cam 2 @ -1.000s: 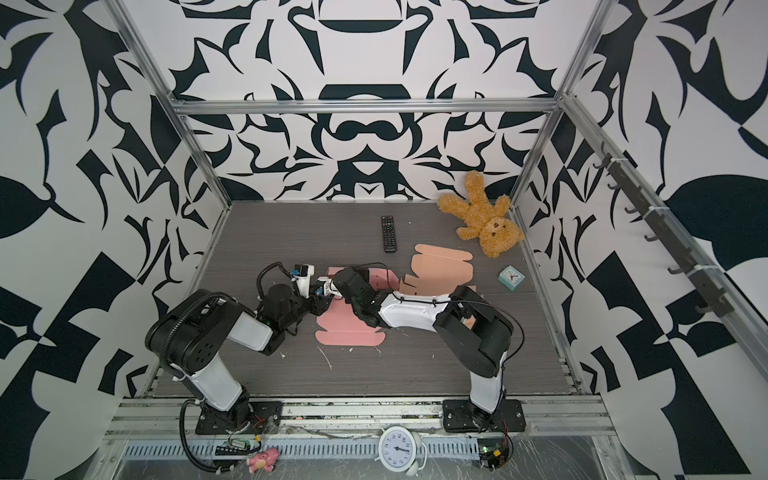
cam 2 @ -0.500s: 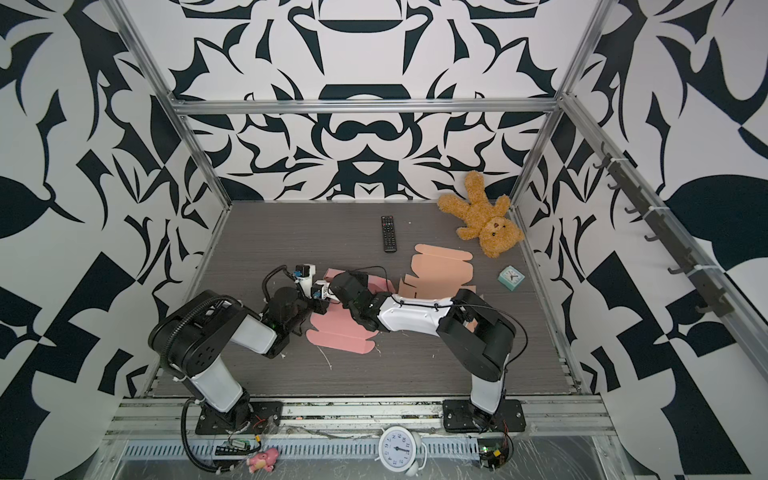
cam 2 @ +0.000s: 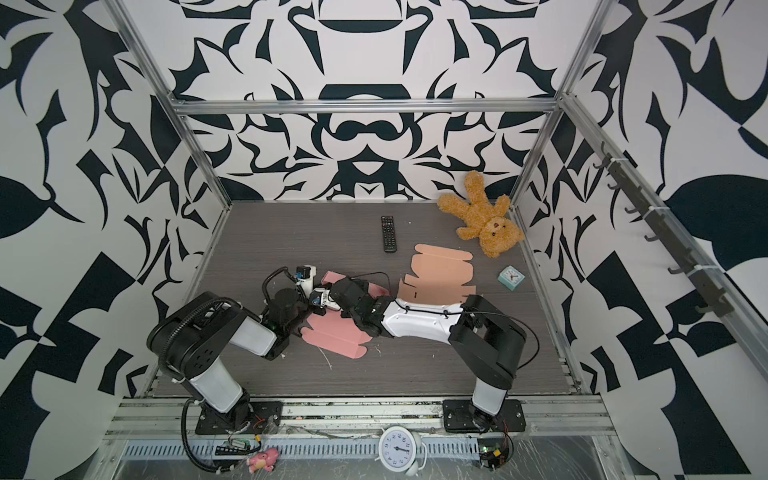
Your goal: Fold the paper box
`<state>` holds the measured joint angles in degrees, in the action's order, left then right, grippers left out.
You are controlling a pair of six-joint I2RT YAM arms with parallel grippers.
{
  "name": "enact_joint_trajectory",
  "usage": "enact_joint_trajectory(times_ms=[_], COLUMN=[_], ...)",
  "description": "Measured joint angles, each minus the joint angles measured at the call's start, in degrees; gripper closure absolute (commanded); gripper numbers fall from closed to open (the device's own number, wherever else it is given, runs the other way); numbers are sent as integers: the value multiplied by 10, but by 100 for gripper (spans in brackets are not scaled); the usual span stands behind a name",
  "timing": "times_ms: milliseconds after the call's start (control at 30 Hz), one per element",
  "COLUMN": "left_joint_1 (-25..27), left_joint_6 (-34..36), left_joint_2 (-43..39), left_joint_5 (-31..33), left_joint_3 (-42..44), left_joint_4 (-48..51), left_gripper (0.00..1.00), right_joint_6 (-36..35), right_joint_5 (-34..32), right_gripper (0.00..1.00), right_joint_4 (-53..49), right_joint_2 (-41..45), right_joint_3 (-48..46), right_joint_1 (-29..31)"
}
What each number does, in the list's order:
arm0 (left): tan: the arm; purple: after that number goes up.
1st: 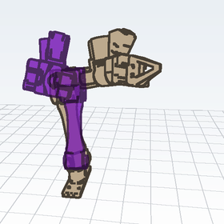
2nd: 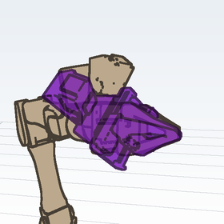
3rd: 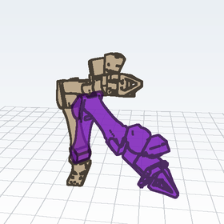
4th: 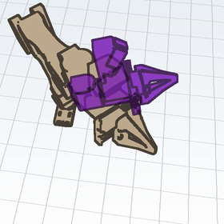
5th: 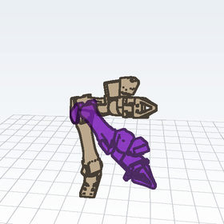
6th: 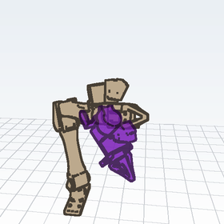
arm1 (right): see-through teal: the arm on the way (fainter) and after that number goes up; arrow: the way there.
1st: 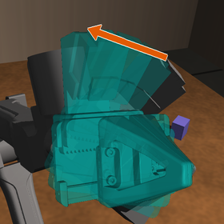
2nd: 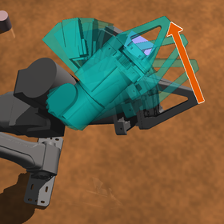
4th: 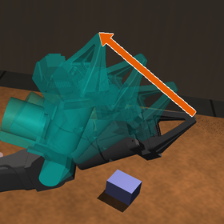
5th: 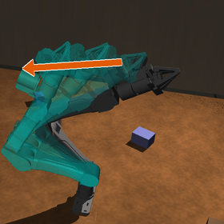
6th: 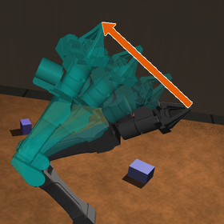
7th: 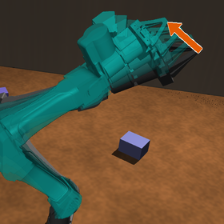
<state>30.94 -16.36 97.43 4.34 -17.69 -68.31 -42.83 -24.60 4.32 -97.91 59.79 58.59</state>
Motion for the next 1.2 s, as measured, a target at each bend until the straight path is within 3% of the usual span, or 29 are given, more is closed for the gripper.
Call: enact_joint_trajectory(times_ms=[267,533,800,967,1200], left_joint_1=[1,2,2,2,2], left_joint_6=[19,30,34,36,40], left_joint_2=[-10,-13,-13,-13,-13], left_joint_5=[8,8,9,9,10], left_joint_3=[5,5,5,5,5], left_joint_4=[6,9,9,11,17], left_gripper=[78,77,77,77,76], right_joint_6=[90,247,433,495,544], right_joint_5=[85,197,358,430,484], right_gripper=[38,38,41,44,46], right_joint_4=[-28,-85,-123,-141,-139], right_joint_2=[75,90,11,-61,-98], right_joint_3=[-7,46,171,197,193], right_joint_1=[0,-42,-203,-217,-216])
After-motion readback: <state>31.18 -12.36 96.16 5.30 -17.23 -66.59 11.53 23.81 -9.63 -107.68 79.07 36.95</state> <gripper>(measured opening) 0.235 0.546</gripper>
